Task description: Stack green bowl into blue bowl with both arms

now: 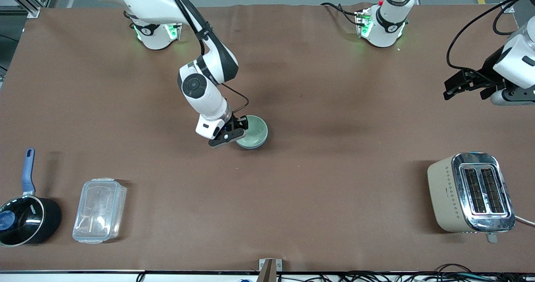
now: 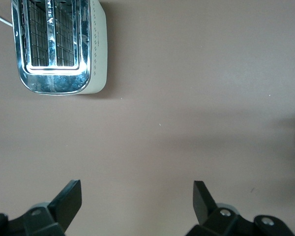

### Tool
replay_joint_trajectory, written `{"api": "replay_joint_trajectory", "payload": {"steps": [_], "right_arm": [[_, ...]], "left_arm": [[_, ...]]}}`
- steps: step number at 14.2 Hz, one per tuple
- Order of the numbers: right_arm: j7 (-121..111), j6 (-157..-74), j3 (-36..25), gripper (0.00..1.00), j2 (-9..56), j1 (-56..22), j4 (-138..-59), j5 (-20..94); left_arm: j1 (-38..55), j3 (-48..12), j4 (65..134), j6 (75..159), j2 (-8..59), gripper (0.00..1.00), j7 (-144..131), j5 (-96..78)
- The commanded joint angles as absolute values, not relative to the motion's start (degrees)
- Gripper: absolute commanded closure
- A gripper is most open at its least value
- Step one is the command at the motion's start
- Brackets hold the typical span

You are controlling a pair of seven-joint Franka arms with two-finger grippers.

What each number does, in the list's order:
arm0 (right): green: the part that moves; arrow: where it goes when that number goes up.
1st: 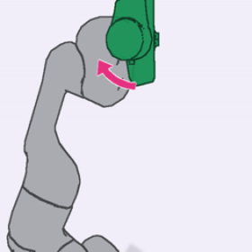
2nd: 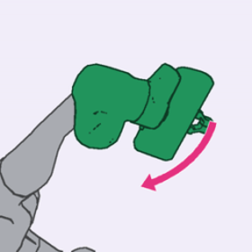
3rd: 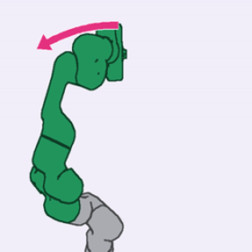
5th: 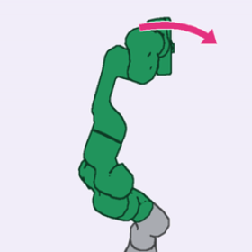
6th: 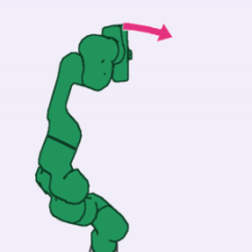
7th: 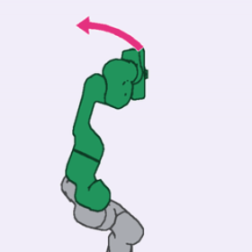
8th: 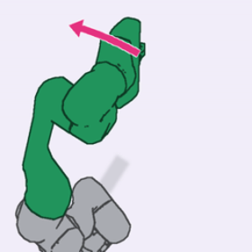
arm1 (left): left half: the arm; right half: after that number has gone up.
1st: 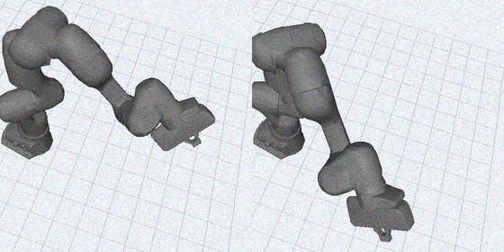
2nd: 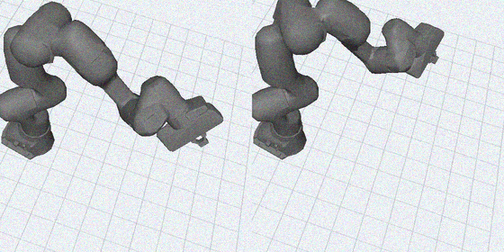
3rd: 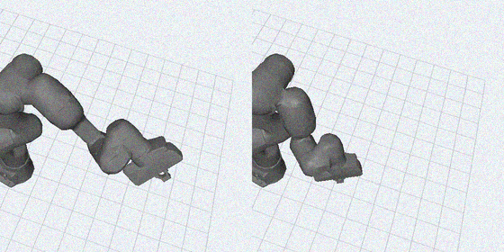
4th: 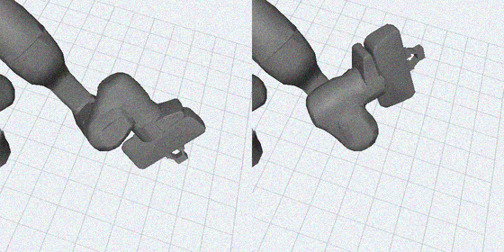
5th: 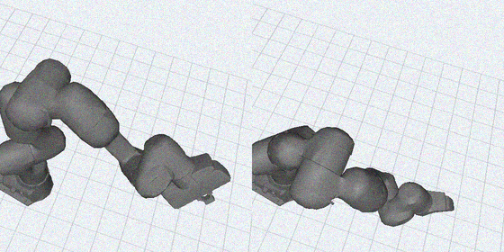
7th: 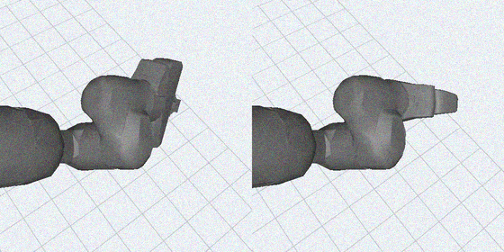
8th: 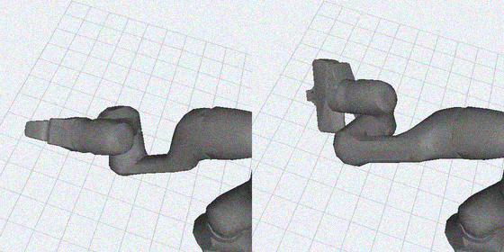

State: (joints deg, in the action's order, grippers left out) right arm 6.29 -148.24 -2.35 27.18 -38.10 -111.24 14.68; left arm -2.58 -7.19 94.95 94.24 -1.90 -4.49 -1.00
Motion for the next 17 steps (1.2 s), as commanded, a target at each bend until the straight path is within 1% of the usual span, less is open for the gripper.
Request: {"api": "replay_joint_trajectory", "payload": {"steps": [1,3,5,7,9,11,13,14,15,17], "right_arm": [[3.52,-145.47,-3.07,0.00,21.29,-37.01,-111.80,15.47],[2.29,-142.40,-4.83,0.00,17.16,-34.90,-111.36,15.21],[2.20,-137.66,-6.32,0.00,13.12,-32.88,-110.66,15.03],[2.11,-133.27,-6.33,0.00,9.95,-28.77,-108.99,14.51],[2.20,-124.77,-5.63,0.00,8.44,-23.06,-103.48,10.31],[2.28,-115.01,-2.40,0.00,8.44,-15.77,-95.49,8.79],[2.46,-109.01,1.04,0.00,8.53,-8.74,-89.41,8.61],[2.37,-107.07,1.75,0.00,8.53,-6.00,-87.47,8.44],[2.29,-104.35,1.93,0.00,8.53,-3.98,-85.80,7.13],[2.81,-96.19,1.93,0.00,8.53,-1.77,-80.71,5.02]], "left_arm": [[-2.46,-6.94,93.87,93.96,-1.49,0.00,-3.69,-2.11],[-2.46,-6.94,93.87,93.96,-1.49,0.00,-3.69,-2.02],[-2.46,-6.94,93.87,93.96,-1.49,0.00,-3.69,-2.02],[-2.29,-7.12,93.87,93.87,-1.67,0.00,-3.78,-1.85],[-2.55,-9.22,93.95,93.87,-1.93,0.00,-3.78,-1.23],[-2.55,-9.40,94.30,93.78,-2.46,0.00,-3.78,-0.01],[-2.46,-9.75,94.92,93.78,-3.25,0.00,-3.69,0.44],[-2.63,-10.19,95.27,93.78,-3.60,0.00,-3.69,0.44],[-2.81,-10.28,95.53,93.69,-4.21,0.00,-3.60,0.44],[-2.81,-10.28,95.36,92.91,-4.57,0.00,-3.69,0.35]]}}
